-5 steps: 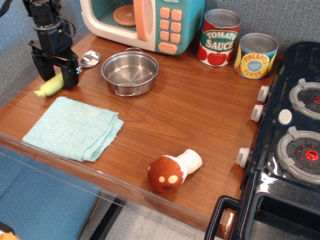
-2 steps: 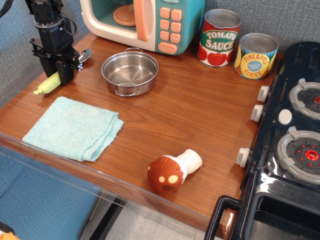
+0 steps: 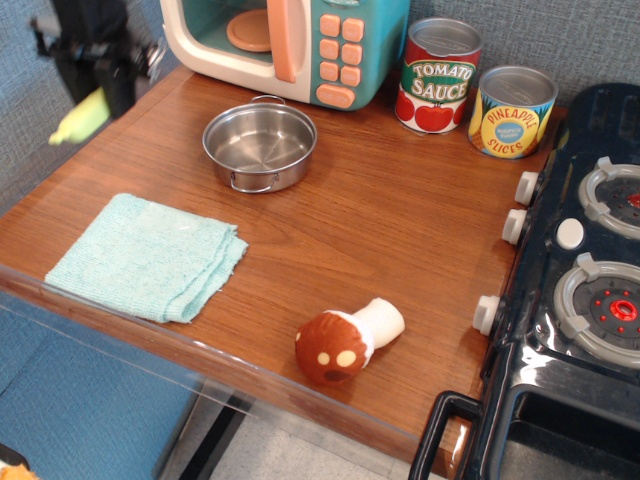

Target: Move the large spoon right above the mushroom

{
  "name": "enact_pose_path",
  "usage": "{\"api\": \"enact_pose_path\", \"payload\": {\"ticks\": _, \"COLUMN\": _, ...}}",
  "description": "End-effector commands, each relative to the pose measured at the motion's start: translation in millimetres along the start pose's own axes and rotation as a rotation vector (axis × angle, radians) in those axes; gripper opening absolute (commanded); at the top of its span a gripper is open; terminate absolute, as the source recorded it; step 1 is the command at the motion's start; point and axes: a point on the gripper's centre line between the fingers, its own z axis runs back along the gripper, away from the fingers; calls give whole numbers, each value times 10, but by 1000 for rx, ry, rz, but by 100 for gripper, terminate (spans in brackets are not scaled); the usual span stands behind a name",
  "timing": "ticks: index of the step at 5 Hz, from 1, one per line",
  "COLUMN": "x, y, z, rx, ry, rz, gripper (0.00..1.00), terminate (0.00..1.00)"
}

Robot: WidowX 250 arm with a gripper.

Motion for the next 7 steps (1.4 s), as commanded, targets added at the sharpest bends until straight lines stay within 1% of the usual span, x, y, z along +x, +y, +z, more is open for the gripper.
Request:
{"api": "enact_pose_path", "payload": {"ticks": 1, "x": 132, "y": -1013, "z": 258, "rx": -4, "ry": -61, "rz": -108, "gripper": 0, "terminate": 0}}
{"api": "enact_pose_path", "payload": {"ticks": 2, "x": 114, "y": -1527, "z": 22, "rx": 5, "ry": -43, "rz": -136, "gripper": 0, "terminate": 0}}
{"api": "enact_pose_path", "payload": {"ticks": 3, "x": 29, "y": -2031, "z": -192, "rx": 32, "ry": -19, "rz": -171, "gripper": 0, "terminate": 0}}
{"api": "enact_pose_path", "payload": {"ticks": 4, "x": -93, "y": -2447, "z": -436, "rx": 45, "ry": 2, "rz": -170, "gripper": 0, "terminate": 0}}
{"api": "enact_pose_path", "payload": {"ticks": 5, "x": -124, "y": -2484, "z": -665, "rx": 38, "ry": 6, "rz": -186, "gripper": 0, "terminate": 0}}
{"api": "enact_pose_path", "payload": {"ticks": 6, "x": -99, "y": -2490, "z": -761, "rx": 5, "ry": -11, "rz": -200, "gripper": 0, "terminate": 0}}
{"api": "enact_pose_path", "payload": {"ticks": 7, "x": -84, "y": -2467, "z": -740, "rx": 0, "ry": -26, "rz": -195, "gripper": 0, "terminate": 0}}
